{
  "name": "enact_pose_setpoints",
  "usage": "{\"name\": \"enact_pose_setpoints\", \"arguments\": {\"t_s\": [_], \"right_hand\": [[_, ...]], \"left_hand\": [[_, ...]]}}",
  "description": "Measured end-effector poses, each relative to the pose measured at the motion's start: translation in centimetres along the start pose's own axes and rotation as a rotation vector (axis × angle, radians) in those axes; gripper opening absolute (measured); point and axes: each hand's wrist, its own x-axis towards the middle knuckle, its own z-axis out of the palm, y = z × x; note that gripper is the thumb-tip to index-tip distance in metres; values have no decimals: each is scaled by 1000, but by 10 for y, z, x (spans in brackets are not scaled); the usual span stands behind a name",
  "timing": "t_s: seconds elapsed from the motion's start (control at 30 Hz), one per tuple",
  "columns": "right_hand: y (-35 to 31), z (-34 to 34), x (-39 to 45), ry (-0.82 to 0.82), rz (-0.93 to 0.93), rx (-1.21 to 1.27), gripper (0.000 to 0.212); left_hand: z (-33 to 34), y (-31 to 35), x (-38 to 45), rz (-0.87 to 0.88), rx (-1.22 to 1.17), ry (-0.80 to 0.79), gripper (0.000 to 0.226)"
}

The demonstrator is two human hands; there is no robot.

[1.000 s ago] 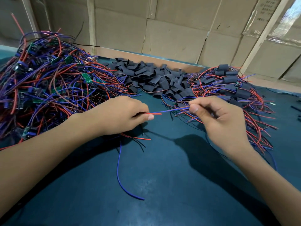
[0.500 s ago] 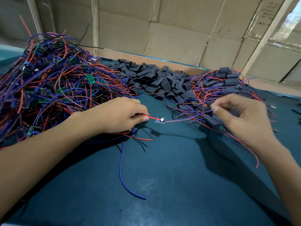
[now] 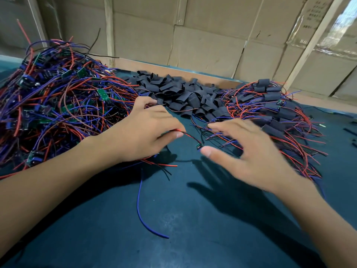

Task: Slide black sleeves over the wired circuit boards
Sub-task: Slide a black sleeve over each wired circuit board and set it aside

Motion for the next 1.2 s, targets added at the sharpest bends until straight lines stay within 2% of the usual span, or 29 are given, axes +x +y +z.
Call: {"name": "enact_pose_setpoints", "arguments": {"t_s": [0.03,0.1,0.2,0.27,0.33,0.4,0.47,0.53,0.63,0.77,0.9,1.03,1.2], "right_hand": [[-5,11,-1,-9,12,82,49],[-11,29,0,-21,-7,147,26],[-7,37,0,-43,42,334,12],[-3,32,-2,-57,140,556,19],[-1,30,-3,-97,194,659,18],[-2,31,-3,-174,187,643,10],[-4,32,-2,-232,156,571,11],[-3,31,-1,-197,90,447,12],[3,27,-2,-121,41,323,12],[11,24,-1,-92,86,378,24],[9,21,-1,13,77,411,30],[4,19,2,93,6,330,25],[7,16,2,68,3,256,18]], "left_hand": [[-2,4,2,35,12,42,21],[-4,11,5,95,20,78,21],[-5,12,6,125,-14,47,21],[-4,7,4,153,-33,-25,21],[-2,2,2,191,-39,-95,22],[0,-1,2,208,-37,-122,24],[-1,-5,5,212,-13,-104,29],[0,-11,16,162,-12,-88,37],[5,-28,41,-67,-132,-115,49],[26,-61,79,-15,115,-250,25],[53,-80,103,9,337,-495,39],[75,-82,109,17,352,-471,46],[81,-88,112,-186,267,-500,41]]}}
